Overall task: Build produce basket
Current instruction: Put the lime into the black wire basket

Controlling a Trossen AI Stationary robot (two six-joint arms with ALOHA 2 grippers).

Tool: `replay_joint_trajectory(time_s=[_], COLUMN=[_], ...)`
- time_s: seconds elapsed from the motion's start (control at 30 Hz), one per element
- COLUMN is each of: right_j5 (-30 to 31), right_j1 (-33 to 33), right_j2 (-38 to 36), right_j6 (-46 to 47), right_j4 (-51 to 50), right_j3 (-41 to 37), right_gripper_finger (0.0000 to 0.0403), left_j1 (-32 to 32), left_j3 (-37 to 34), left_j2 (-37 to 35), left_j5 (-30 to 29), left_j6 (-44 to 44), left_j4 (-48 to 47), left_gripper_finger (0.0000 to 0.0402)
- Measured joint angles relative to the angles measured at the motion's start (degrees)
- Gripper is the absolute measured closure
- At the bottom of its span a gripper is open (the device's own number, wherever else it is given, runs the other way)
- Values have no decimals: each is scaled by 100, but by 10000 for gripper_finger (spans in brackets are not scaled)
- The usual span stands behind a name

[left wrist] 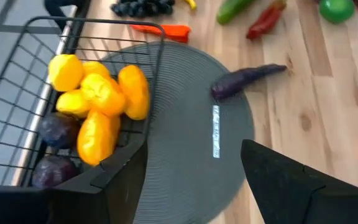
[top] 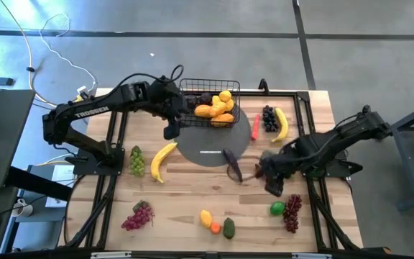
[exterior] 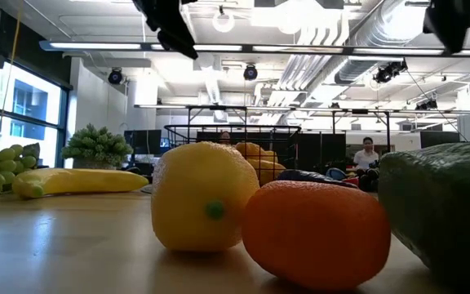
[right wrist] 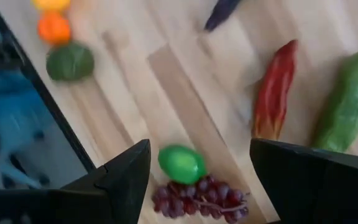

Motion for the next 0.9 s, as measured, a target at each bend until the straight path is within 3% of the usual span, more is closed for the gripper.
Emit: replay_joint_trajectory(time_s=[0.57,0.9], right_j5=[-254,-177], right_j1=[1538,2134], right_j2=[1084,1645], right_j6=[-1953,-2237], right_j4=[153,526], right_j3=[0,0], right_gripper_finger=[146,146], left_j1=[-509,-526], left_j3=[0,0], left_j2=[4,9], left_j5=[-46,-70], left_j6=[-508,-751], left_j4=[-66,-64], left_gripper_finger=[151,151])
